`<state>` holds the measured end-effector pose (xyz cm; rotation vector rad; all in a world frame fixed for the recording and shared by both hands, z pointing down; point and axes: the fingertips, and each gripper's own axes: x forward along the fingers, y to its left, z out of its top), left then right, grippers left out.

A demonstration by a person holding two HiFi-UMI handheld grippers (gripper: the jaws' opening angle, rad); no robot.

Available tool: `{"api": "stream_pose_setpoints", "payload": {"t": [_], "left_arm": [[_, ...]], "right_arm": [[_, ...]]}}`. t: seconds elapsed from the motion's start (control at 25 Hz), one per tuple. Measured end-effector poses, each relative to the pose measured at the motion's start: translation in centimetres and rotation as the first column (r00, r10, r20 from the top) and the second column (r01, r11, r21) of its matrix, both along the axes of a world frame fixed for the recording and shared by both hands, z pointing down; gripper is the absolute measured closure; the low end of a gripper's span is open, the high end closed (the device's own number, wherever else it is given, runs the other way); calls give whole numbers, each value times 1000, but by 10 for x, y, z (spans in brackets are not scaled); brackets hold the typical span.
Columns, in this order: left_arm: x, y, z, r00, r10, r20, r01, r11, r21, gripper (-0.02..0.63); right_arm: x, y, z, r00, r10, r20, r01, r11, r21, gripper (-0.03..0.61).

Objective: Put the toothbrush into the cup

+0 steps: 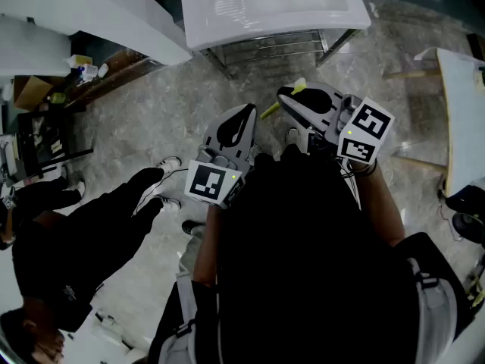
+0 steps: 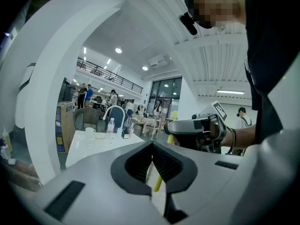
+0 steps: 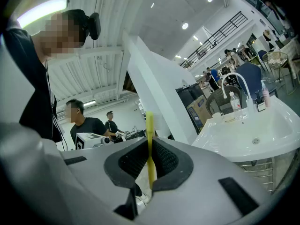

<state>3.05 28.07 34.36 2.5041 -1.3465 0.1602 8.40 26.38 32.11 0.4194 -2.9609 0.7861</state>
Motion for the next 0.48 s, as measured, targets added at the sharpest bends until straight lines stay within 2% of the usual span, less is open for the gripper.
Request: {"api": "stream_pose_setpoints", "payload": {"t": [0.36,0.48], "left_arm": [[13,10,4,1000,17,-9,-17,1000,11,604],[18,13,7,1000,7,-13,-7,1000,-6,604]], "right_arm": [[5,13,3,999,-12,-49,14,999,40,548],[9,20,6,998,-19,-57,21,999,42,548]]}}
